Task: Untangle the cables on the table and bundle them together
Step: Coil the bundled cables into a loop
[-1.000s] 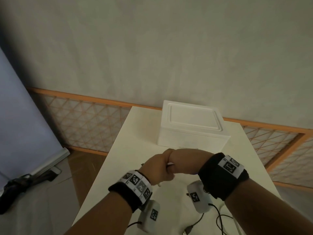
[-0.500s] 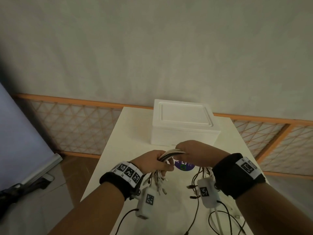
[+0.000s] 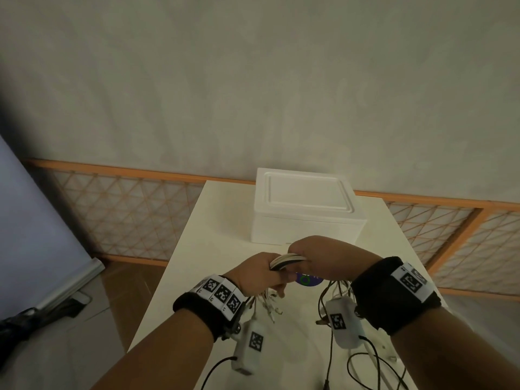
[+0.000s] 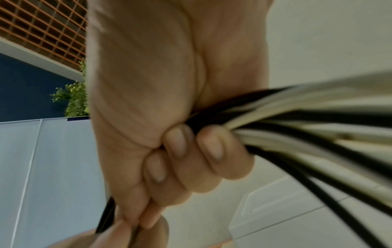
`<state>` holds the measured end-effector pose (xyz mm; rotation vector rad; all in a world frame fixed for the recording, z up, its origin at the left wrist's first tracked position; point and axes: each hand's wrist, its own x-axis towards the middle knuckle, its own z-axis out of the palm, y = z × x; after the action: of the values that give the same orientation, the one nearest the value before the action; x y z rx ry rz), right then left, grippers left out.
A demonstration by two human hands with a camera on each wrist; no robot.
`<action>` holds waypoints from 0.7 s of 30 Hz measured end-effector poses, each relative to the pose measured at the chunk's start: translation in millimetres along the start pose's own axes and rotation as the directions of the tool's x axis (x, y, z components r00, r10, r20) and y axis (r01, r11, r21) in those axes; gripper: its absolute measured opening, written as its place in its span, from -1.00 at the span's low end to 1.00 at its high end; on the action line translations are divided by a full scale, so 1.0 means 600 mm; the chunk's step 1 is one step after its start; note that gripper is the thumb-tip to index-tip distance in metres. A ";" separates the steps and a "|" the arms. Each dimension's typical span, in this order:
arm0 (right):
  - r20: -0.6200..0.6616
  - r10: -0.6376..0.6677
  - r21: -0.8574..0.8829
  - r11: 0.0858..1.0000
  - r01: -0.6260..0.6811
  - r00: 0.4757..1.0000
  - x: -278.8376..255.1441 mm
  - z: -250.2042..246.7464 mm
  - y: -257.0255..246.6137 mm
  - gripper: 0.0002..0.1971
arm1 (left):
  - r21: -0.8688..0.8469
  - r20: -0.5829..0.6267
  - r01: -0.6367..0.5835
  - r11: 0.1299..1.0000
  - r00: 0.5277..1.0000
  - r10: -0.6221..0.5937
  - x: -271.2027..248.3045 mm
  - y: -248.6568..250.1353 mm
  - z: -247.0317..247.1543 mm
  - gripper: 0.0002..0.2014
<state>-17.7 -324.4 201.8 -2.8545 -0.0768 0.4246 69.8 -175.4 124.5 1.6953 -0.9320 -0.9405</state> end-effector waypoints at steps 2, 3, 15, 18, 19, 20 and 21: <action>-0.034 -0.017 0.005 1.000 0.018 0.999 0.001 0.003 0.004 -0.72 | -0.057 -0.006 0.012 0.998 1.000 -0.013 -0.002 -0.005 0.003 -0.93; -0.046 -0.023 0.001 1.000 0.023 0.999 0.001 0.004 0.004 -0.73 | -0.064 -0.004 0.033 0.997 0.999 -0.033 -0.002 -0.009 0.006 -0.90; -0.239 -0.062 0.144 0.985 0.099 0.969 0.006 0.009 0.023 -0.82 | -0.370 0.137 0.145 0.918 0.986 -0.100 -0.030 0.009 0.014 -0.63; -0.374 0.050 0.301 0.951 0.070 0.926 0.017 0.037 0.020 -0.85 | -0.437 0.138 0.061 0.897 0.990 0.000 -0.039 0.023 0.012 -0.63; -0.421 0.108 0.369 0.928 0.061 0.901 0.021 0.048 0.017 -0.86 | -0.467 0.128 0.025 0.884 0.991 0.040 -0.042 0.028 0.012 -0.66; -0.450 0.180 0.452 0.890 0.050 0.875 0.027 0.066 0.016 -0.88 | -0.501 0.116 -0.009 0.865 0.990 0.078 -0.043 0.032 0.013 -0.70; -0.438 0.268 0.559 0.829 0.026 0.858 0.033 0.082 0.009 -0.90 | -0.533 0.105 -0.037 0.845 0.988 0.110 -0.045 0.037 0.015 -0.74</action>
<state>-13.4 -315.8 149.4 -2.2990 0.2909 -0.2612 47.0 -160.7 147.9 1.1275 -0.7247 -1.1452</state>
